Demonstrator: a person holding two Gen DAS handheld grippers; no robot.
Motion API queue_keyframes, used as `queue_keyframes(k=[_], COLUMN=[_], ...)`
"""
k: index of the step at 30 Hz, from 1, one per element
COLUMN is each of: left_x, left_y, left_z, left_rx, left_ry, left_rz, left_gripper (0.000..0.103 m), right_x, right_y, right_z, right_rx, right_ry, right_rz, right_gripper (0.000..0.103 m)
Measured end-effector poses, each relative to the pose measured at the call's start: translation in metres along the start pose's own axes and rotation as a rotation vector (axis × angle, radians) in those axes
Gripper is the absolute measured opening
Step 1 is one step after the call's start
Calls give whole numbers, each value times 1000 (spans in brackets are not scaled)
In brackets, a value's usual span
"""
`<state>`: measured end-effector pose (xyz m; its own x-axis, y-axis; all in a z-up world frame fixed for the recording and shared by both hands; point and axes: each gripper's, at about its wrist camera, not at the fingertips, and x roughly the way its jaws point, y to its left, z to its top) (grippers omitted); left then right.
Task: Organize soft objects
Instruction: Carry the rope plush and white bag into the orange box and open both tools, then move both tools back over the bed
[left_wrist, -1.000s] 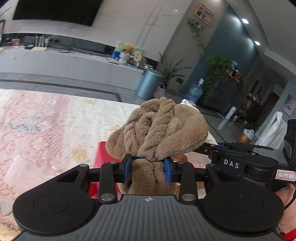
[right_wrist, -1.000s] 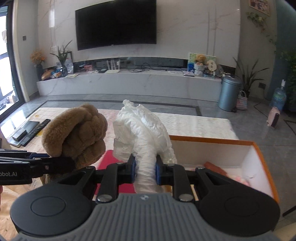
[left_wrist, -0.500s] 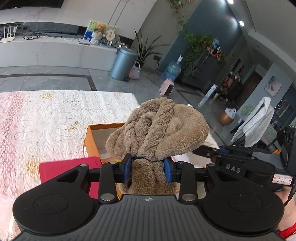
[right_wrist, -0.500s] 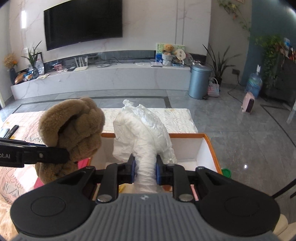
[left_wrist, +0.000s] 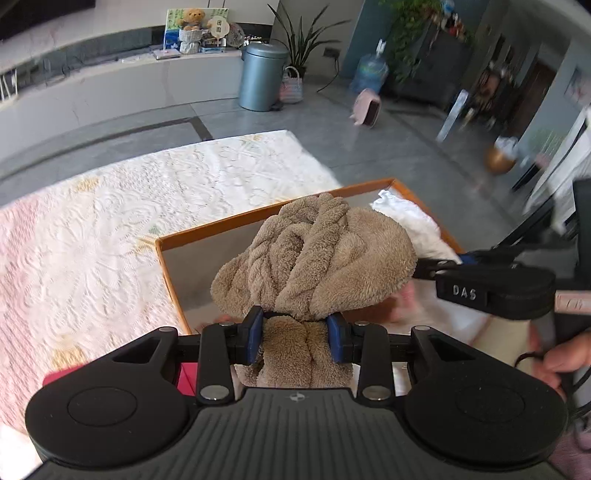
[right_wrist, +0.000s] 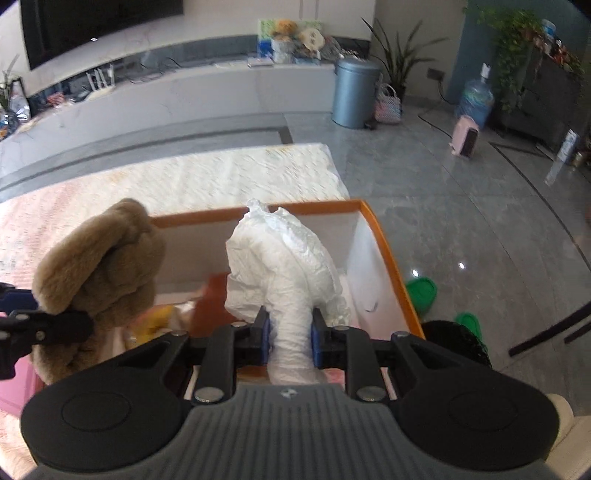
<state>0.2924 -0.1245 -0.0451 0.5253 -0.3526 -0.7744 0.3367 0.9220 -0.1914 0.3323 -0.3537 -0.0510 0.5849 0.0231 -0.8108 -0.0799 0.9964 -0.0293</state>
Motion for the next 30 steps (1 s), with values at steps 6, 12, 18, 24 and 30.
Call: queue_keyframes(k=[6,12,18,24,30], left_x=[21,31,26,15,-9], left_y=[-6,-5,-7,-12,-17], left_z=[-2,-7,-3,1,1], left_rx=[18,21,30,40,37], left_ry=[71,111,83,61,29], left_rz=[51,71,52,22,-29], left_gripper=[41,43,75,85,89], right_x=[33,57,55,36,10], right_y=[0,-1,0,1,3], right_z=[2,-3,-5,-3,-2], right_rx=[-44,-48,-88,-139,-183], right_ry=[63,146,150,138,138], right_rz=[-24,-39,-81,-102,-105], right_gripper=[21,28,52,76,89])
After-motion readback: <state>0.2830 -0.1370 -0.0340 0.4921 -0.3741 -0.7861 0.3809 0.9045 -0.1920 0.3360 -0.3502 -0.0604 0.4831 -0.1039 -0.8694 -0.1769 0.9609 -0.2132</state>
